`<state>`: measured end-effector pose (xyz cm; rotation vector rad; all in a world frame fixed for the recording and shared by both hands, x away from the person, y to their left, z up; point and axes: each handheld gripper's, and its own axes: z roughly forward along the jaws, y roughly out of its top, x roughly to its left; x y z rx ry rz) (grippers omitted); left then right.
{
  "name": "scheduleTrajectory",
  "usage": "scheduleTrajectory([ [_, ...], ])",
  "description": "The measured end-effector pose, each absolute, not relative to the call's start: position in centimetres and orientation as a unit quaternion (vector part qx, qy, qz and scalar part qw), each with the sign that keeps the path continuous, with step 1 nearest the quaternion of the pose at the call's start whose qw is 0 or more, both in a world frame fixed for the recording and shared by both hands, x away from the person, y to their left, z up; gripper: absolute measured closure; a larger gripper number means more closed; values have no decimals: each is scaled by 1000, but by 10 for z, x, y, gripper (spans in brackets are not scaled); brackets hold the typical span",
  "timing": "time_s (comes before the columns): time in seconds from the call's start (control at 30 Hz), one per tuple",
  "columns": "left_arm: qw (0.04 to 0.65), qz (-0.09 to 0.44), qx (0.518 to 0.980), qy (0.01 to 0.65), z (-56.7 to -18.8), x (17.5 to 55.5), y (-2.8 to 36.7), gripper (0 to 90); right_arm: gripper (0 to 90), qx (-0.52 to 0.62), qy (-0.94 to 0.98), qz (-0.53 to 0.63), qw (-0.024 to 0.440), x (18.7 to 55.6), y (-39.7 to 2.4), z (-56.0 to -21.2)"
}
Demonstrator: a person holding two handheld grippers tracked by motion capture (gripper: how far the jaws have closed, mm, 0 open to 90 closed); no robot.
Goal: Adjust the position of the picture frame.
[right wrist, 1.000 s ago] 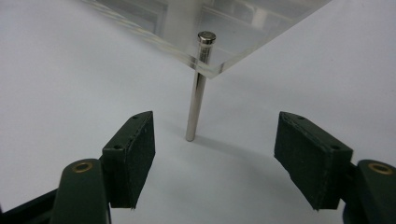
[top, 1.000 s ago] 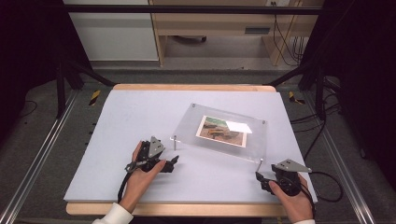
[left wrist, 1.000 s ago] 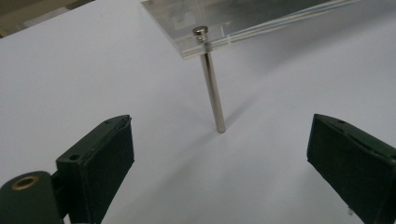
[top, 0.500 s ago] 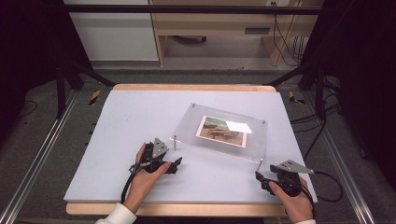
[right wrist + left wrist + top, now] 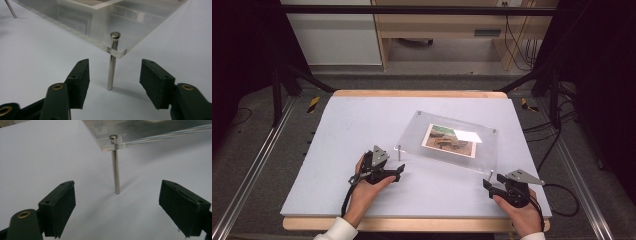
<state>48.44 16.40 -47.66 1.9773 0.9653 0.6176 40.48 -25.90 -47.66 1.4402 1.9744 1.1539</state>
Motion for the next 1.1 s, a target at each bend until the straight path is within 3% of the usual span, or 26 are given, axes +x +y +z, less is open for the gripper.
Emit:
scheduleTrajectory([
  [0.67, 437, 245, 764, 406, -474, 484, 162, 292, 763, 515, 704, 448, 195, 421, -256, -483],
  [1.1, 442, 233, 760, 415, -476, 485, 159, 340, 839, 516, 698, 459, 187, 426, -258, -485],
])
